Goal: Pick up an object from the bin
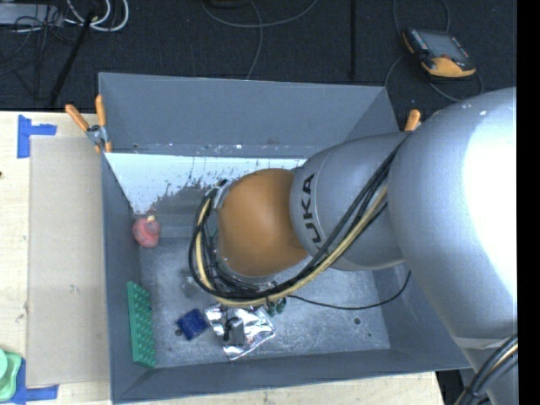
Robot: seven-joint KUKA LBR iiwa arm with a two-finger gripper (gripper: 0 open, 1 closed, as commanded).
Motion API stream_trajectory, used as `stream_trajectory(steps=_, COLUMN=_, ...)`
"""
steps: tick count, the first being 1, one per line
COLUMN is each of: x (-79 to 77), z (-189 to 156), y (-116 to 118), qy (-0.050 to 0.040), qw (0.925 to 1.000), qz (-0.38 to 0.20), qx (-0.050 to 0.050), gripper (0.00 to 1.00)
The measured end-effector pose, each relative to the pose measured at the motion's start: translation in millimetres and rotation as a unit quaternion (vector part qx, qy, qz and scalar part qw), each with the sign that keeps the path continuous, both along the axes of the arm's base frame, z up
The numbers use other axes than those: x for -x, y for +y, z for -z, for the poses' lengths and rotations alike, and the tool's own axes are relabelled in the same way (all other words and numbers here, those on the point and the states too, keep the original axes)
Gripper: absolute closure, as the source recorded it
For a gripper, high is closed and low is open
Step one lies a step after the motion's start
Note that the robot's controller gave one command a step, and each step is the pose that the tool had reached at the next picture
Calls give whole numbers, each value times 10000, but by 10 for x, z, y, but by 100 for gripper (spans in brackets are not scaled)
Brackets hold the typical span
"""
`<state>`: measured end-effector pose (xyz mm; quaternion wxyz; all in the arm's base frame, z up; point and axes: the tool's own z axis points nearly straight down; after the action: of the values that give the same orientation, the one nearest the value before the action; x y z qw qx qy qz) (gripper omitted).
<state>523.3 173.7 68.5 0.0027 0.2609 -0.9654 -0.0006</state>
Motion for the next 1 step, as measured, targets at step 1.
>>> stream_trajectory(steps=1, x=321, z=-10, y=288, qy=-20, qw=9998, qz=-203, qx=0, gripper=0)
